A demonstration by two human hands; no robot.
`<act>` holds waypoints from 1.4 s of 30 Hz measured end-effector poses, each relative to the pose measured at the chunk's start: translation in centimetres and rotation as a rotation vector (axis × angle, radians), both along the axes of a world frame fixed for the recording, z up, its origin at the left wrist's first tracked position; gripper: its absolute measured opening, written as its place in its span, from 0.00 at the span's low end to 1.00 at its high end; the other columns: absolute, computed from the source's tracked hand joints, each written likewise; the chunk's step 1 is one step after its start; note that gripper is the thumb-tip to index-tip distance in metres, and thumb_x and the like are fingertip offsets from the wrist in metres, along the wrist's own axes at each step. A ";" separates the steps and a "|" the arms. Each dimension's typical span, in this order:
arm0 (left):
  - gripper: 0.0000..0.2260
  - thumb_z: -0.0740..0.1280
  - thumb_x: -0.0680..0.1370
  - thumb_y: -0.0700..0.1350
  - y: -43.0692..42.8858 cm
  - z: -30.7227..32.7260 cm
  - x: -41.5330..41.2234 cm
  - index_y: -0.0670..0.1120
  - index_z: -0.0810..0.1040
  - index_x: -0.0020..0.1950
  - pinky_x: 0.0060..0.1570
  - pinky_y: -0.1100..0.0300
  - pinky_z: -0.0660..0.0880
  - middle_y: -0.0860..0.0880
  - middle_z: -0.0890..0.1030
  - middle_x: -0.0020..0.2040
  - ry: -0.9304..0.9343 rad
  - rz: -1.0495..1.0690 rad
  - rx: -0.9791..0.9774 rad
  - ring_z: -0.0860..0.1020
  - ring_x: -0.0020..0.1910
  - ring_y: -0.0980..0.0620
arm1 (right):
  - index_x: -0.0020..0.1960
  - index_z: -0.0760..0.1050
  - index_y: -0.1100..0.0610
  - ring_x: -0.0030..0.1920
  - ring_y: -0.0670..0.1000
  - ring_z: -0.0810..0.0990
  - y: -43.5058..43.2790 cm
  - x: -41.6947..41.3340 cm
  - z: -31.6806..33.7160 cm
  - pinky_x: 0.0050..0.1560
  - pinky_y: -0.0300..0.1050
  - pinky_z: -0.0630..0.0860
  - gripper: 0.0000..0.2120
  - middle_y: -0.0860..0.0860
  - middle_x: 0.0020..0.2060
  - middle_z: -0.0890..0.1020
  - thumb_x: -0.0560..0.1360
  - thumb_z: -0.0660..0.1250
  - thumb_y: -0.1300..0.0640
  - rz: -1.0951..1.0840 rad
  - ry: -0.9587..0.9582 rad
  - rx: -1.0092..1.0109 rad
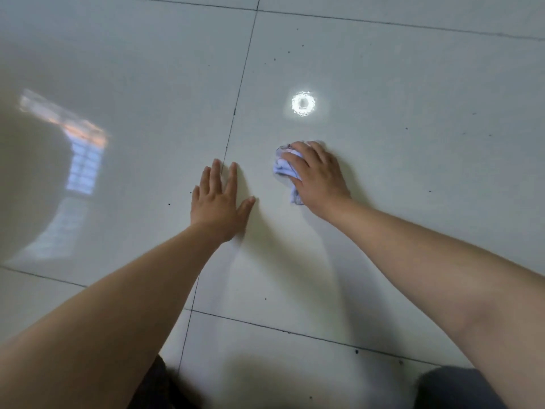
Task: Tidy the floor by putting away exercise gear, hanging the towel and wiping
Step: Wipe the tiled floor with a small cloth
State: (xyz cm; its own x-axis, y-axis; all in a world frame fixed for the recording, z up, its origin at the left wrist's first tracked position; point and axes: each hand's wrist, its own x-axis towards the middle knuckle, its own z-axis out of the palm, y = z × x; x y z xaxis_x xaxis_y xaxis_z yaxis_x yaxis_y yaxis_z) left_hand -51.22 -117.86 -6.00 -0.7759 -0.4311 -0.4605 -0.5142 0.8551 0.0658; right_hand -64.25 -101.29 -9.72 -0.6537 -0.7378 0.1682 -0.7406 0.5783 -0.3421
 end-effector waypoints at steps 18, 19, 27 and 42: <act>0.32 0.49 0.78 0.63 -6.8 0.1 4.6 0.56 0.35 0.75 0.73 0.42 0.47 0.48 0.36 0.77 -0.045 0.159 0.014 0.38 0.76 0.46 | 0.62 0.73 0.55 0.59 0.60 0.73 -4.2 0.1 0.2 0.53 0.53 0.73 0.25 0.54 0.60 0.76 0.65 0.70 0.60 -0.028 0.030 0.013; 0.32 0.48 0.78 0.63 -6.8 0.1 4.7 0.56 0.35 0.75 0.72 0.42 0.47 0.48 0.35 0.76 -0.050 0.148 0.020 0.37 0.75 0.45 | 0.62 0.74 0.57 0.58 0.62 0.73 -5.0 0.1 0.3 0.54 0.54 0.73 0.25 0.56 0.60 0.76 0.64 0.70 0.62 -0.089 0.008 -0.001; 0.31 0.48 0.79 0.62 -6.6 -0.1 4.7 0.56 0.35 0.75 0.72 0.42 0.46 0.49 0.35 0.77 -0.032 0.161 0.025 0.37 0.76 0.46 | 0.62 0.72 0.59 0.60 0.63 0.73 -10.8 4.7 -0.7 0.60 0.56 0.71 0.29 0.59 0.60 0.76 0.61 0.64 0.53 0.299 -0.063 0.015; 0.31 0.55 0.78 0.59 -8.3 1.3 5.3 0.55 0.45 0.77 0.71 0.44 0.56 0.49 0.47 0.78 0.035 0.170 0.055 0.48 0.76 0.47 | 0.61 0.75 0.59 0.59 0.61 0.74 -13.7 5.7 0.6 0.56 0.53 0.73 0.34 0.56 0.60 0.76 0.55 0.73 0.61 0.318 -0.136 0.046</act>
State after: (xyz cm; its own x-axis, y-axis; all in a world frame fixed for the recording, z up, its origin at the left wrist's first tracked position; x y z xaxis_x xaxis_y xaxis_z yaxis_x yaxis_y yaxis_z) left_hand -45.88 -126.15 -4.69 -0.7097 -0.5327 -0.4611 -0.6480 0.7504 0.1306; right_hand -58.55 -114.98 -9.07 -0.4039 -0.9130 0.0574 -0.8357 0.3427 -0.4291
